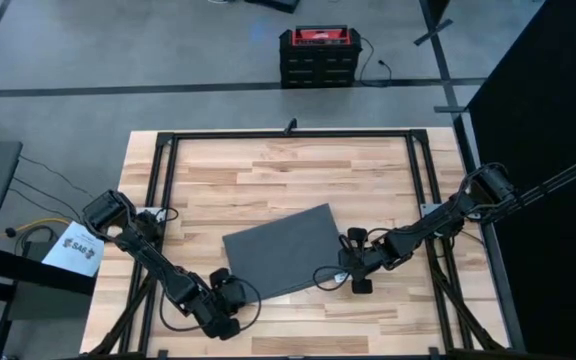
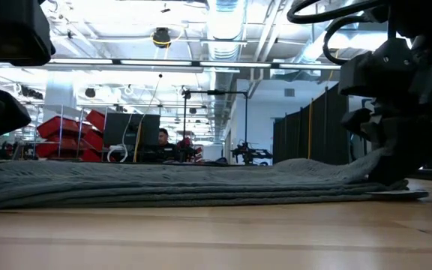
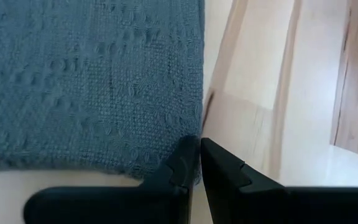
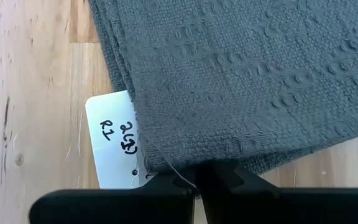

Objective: Roll towel
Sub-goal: Fold the gray towel

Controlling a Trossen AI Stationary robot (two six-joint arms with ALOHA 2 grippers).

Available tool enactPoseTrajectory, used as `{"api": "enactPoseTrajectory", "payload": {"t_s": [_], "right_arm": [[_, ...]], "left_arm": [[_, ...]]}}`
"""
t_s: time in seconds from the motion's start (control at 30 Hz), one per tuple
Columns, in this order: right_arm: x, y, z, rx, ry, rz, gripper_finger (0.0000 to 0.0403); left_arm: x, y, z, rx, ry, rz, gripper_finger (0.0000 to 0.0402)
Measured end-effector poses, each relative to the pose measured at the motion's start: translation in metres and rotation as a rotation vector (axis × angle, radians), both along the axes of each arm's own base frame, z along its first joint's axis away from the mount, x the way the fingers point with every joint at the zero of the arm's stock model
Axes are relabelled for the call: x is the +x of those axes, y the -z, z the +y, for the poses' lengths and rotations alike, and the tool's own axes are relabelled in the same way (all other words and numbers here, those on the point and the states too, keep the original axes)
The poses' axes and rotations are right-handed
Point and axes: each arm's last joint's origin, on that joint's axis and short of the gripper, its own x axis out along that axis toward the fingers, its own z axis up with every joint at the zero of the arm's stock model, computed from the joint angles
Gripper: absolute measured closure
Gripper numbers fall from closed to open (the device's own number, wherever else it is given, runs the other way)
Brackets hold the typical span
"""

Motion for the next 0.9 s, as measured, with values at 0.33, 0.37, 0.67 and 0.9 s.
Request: {"api": "enactPoseTrajectory", "payload": {"t_s": [0.33, 0.37, 0.67, 0.9], "right_arm": [[-0.005, -0.012, -0.003, -0.002, -0.016, -0.022, 0.0403], [-0.005, -0.012, -0.003, -0.003, -0.015, -0.020, 0.0403], [-0.006, -0.013, -0.005, -0.009, -0.012, -0.009, 0.0403], [-0.007, -0.022, -0.005, -0.057, -0.013, 0.096, 0.0403]], "left_arm": [[0.004, -0.004, 0.003, 0.007, 0.027, -0.009, 0.0387], [0.004, -0.006, 0.003, 0.005, 0.036, -0.009, 0.0387], [0.014, -0.059, -0.006, 0.139, 0.207, -0.240, 0.0387], [0.027, -0.046, 0.032, 0.303, 0.130, -0.139, 0.0387]]}}
